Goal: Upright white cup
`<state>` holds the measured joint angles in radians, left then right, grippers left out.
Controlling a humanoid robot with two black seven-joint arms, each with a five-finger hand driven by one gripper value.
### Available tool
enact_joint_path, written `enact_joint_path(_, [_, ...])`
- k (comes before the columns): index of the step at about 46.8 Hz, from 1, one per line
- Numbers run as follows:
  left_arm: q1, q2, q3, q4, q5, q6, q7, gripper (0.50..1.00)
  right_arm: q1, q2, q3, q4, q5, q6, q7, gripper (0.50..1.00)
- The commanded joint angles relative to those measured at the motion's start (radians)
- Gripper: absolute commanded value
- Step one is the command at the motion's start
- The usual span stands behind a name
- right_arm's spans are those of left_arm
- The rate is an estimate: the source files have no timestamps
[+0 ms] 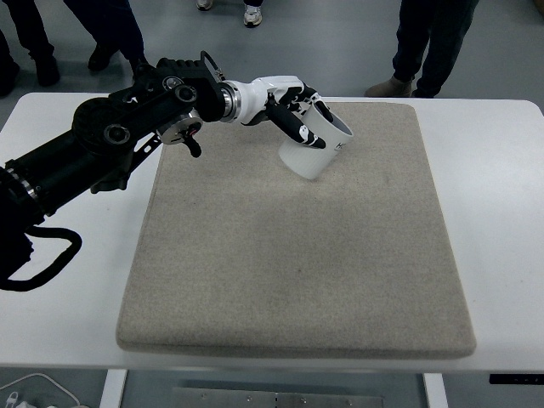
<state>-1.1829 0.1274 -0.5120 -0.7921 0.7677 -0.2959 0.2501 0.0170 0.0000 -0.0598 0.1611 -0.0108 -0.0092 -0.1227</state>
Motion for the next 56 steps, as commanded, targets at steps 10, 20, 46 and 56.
enact_joint_path(10, [0.009, 0.031, -0.031, 0.050, -0.050, -0.049, -0.159, 0.518, 0.000, 0.000, 0.000, 0.000, 0.000, 0.000, 0.000, 0.930])
enact_joint_path(20, [0.016, 0.064, -0.025, 0.119, -0.064, -0.075, -0.348, 0.518, 0.000, 0.000, 0.000, 0.000, 0.000, 0.000, 0.000, 0.930])
enact_joint_path(46, [0.141, 0.138, -0.031, 0.201, -0.102, -0.175, -0.762, 0.516, 0.000, 0.000, 0.000, 0.000, 0.000, 0.000, 0.000, 0.930])
enact_joint_path(56, [0.192, 0.133, -0.033, 0.227, -0.102, -0.157, -0.861, 0.514, 0.000, 0.000, 0.000, 0.000, 0.000, 0.000, 0.000, 0.930])
